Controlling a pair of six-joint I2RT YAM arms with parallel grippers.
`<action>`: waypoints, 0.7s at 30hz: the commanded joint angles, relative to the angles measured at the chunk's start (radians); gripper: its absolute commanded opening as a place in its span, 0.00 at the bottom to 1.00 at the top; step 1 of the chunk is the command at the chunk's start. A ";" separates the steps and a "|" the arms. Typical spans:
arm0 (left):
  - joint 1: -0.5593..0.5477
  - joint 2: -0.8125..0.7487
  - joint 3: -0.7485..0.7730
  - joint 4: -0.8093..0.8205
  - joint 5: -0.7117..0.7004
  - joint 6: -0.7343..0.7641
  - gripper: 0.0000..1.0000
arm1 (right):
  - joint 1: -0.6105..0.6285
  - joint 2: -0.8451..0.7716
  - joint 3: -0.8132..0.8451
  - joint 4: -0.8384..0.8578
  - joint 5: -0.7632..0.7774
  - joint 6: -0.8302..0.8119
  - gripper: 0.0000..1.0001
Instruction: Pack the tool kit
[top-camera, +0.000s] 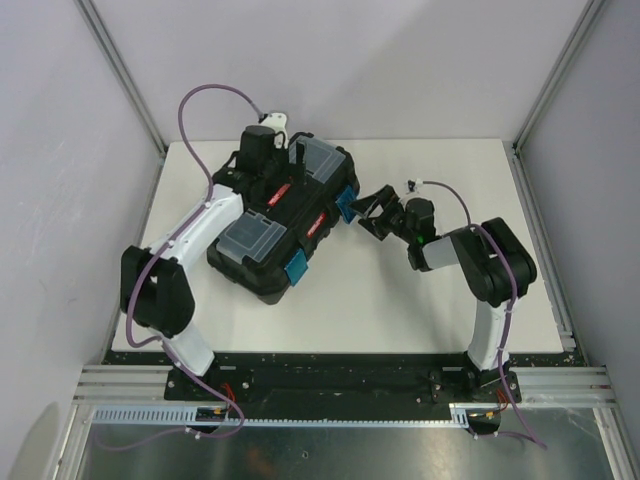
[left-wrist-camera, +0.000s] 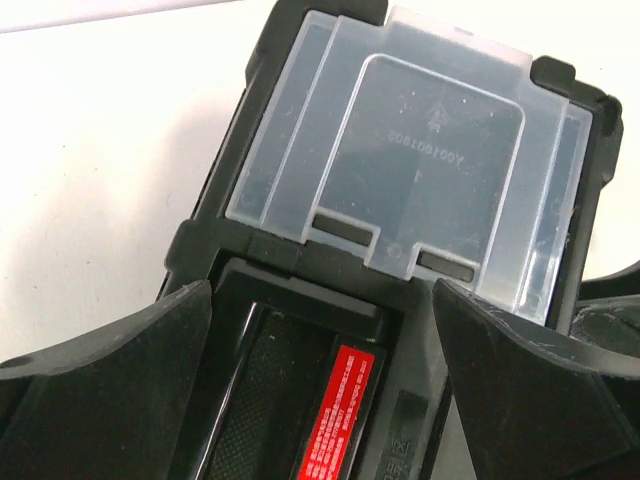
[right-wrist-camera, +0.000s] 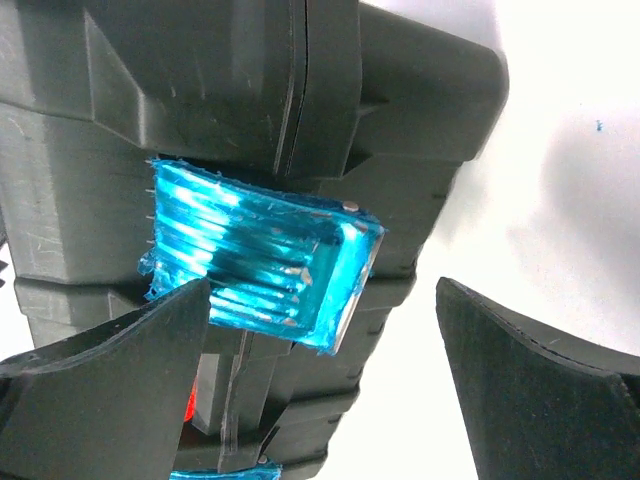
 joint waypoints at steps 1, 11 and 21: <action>0.043 -0.032 0.003 -0.111 -0.038 -0.011 0.99 | 0.004 -0.110 0.001 -0.080 0.031 -0.089 0.99; 0.135 -0.102 0.063 -0.108 -0.016 -0.016 0.99 | -0.008 -0.339 0.002 -0.386 0.129 -0.218 0.99; 0.324 -0.111 0.070 -0.112 0.064 -0.082 0.99 | -0.024 -0.556 0.066 -0.996 0.425 -0.391 0.89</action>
